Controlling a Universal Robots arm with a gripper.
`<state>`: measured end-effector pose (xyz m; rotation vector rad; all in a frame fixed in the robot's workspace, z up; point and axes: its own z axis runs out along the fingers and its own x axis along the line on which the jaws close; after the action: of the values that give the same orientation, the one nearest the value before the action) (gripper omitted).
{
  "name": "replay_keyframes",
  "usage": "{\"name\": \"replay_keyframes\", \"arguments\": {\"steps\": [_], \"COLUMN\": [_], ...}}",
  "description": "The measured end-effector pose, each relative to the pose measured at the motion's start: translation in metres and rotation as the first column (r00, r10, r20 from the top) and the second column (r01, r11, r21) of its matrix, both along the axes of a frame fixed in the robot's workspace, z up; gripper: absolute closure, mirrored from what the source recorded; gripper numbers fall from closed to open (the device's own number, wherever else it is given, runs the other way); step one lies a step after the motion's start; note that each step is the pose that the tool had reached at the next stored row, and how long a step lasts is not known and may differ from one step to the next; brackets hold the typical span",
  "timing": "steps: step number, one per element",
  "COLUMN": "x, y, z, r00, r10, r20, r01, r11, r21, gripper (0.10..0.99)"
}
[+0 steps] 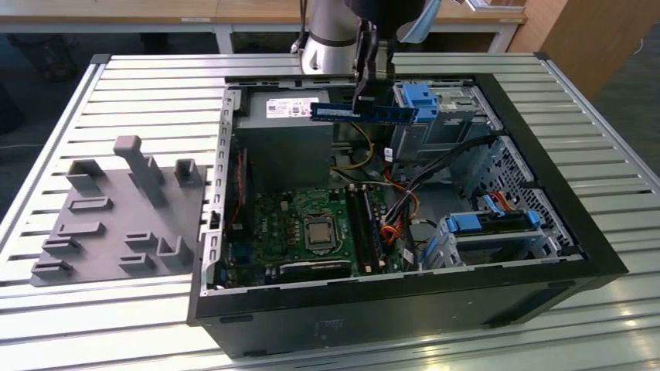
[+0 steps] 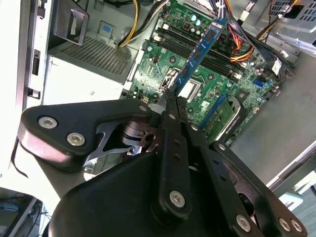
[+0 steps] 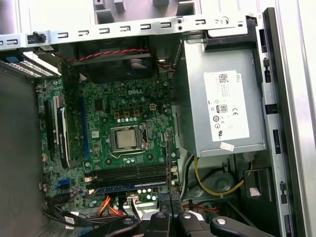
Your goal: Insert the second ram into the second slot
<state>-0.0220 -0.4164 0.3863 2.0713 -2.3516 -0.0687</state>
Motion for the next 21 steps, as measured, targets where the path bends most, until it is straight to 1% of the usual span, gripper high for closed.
{"name": "replay_keyframes", "arguments": {"steps": [21], "x": [0.0000], "y": [0.0000], "z": [0.0000], "r00": [0.9992], "r10": [-0.040], "r20": [0.0001], "r01": [0.040], "r11": [0.9992], "r21": [0.000], "gripper": [0.969]}}
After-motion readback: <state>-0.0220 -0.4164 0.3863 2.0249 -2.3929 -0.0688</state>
